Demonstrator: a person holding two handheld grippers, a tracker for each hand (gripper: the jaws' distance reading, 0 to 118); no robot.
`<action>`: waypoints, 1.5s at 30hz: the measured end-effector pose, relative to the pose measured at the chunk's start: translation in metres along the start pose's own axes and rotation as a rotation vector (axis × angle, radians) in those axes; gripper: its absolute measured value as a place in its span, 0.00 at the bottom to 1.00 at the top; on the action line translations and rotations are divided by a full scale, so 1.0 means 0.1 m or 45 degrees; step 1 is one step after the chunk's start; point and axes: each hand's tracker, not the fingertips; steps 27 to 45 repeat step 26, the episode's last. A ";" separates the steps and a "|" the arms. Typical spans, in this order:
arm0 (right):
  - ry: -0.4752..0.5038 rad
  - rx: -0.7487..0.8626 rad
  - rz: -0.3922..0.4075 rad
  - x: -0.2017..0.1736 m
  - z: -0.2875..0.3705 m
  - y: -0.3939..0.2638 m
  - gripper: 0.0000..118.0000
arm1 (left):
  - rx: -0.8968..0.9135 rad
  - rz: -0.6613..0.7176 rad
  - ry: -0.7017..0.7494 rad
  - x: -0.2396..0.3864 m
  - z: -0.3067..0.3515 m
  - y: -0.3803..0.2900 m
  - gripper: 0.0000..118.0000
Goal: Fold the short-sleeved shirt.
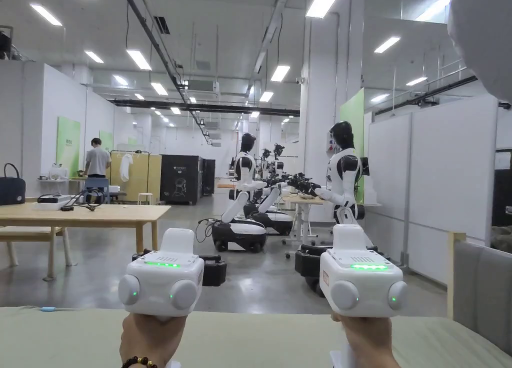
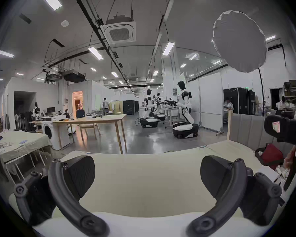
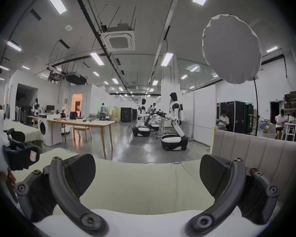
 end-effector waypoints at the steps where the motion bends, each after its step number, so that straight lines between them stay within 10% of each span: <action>1: -0.029 -0.054 -0.028 0.02 0.01 0.03 1.00 | -0.011 0.004 0.003 0.01 0.03 0.07 1.00; 7: 0.001 -0.094 -0.152 0.09 0.11 0.18 1.00 | -0.029 0.003 0.011 -0.02 0.03 0.09 1.00; 21: -0.158 0.056 0.064 -0.21 0.34 0.15 1.00 | -0.024 -0.021 0.008 -0.03 0.01 0.14 1.00; 45: -0.163 -0.118 0.045 -0.35 0.54 0.26 1.00 | -0.019 -0.011 0.023 -0.02 0.15 0.18 1.00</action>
